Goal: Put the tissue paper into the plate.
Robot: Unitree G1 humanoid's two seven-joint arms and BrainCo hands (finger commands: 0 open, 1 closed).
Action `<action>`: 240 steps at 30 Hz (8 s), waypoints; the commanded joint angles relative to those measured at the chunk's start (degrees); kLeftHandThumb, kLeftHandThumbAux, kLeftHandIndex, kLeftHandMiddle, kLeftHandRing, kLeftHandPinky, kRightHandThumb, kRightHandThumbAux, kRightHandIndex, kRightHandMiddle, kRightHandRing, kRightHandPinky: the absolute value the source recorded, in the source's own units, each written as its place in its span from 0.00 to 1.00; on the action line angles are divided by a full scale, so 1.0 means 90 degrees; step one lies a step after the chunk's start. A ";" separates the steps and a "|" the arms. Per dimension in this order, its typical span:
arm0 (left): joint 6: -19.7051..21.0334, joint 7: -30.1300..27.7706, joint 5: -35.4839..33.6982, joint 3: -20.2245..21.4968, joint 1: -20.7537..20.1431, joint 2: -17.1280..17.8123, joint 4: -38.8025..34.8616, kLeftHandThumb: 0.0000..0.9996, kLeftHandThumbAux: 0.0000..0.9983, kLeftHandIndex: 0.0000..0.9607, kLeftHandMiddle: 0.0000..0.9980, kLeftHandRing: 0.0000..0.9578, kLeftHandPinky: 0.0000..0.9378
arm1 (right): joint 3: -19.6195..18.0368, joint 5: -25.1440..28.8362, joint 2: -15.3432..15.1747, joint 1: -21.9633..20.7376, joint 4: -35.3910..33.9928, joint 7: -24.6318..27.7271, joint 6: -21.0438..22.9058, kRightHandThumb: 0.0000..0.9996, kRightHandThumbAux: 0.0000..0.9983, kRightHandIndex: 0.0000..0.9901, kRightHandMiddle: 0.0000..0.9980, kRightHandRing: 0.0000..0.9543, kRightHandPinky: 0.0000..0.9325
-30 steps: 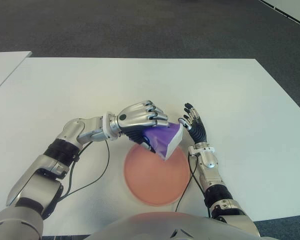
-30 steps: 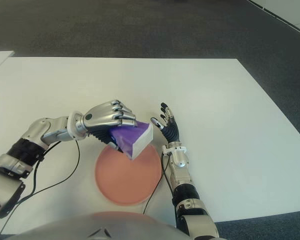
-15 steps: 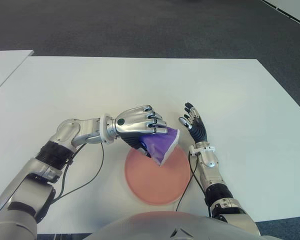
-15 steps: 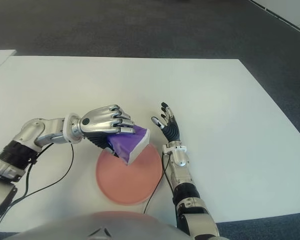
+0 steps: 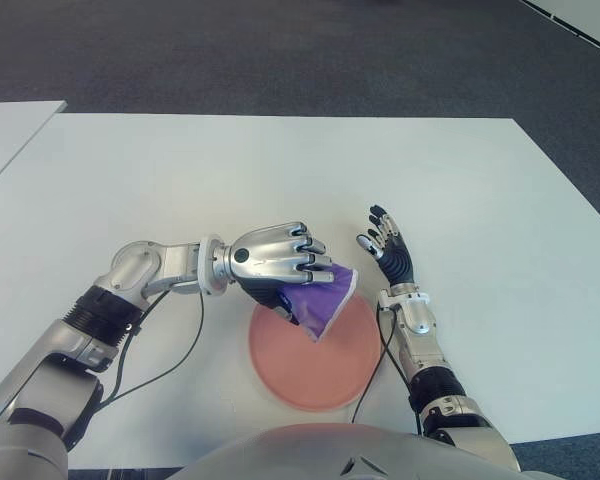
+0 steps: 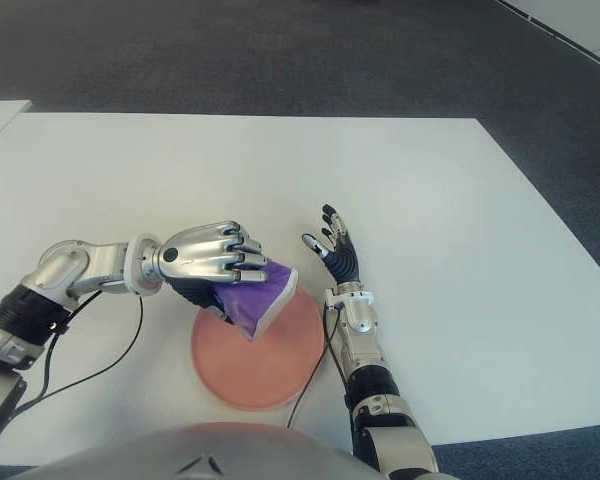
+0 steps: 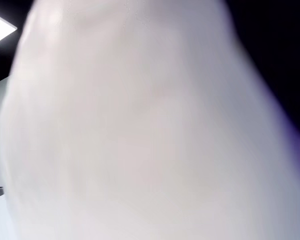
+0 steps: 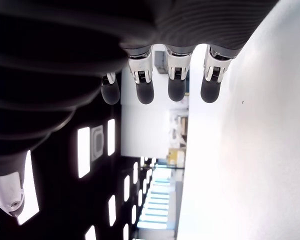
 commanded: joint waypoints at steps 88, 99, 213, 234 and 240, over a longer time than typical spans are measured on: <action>0.1363 0.1642 0.1065 -0.1555 0.0298 0.0008 0.0752 0.85 0.66 0.45 0.59 0.83 0.89 | 0.0062 -0.0056 0.0044 0.0422 0.0249 -0.0117 0.0386 0.00 0.51 0.00 0.00 0.00 0.00; 0.0910 0.2350 0.0443 -0.1533 0.0310 -0.0375 0.1097 0.84 0.66 0.45 0.56 0.70 0.69 | 0.0004 0.0057 0.0092 0.0406 0.0308 -0.0061 0.0351 0.00 0.53 0.00 0.00 0.00 0.00; 0.1677 0.1957 0.0449 -0.1628 0.0279 0.0406 0.0879 0.03 0.39 0.00 0.00 0.00 0.00 | 0.0204 -0.0313 0.0039 0.0461 0.0237 -0.0265 0.0324 0.00 0.52 0.00 0.00 0.00 0.00; 0.0360 -0.0006 -0.2968 -0.0888 0.0738 0.0158 0.0996 0.08 0.39 0.00 0.00 0.00 0.00 | 0.0268 0.0038 0.0345 0.1194 -0.1558 -0.0079 0.1831 0.00 0.56 0.00 0.00 0.00 0.00; 0.0399 -0.1626 -0.5363 -0.0805 0.0533 0.0205 0.1171 0.09 0.40 0.00 0.00 0.00 0.00 | 0.0107 0.0135 0.0309 0.0610 -0.0369 -0.0002 0.1385 0.00 0.56 0.00 0.00 0.00 0.00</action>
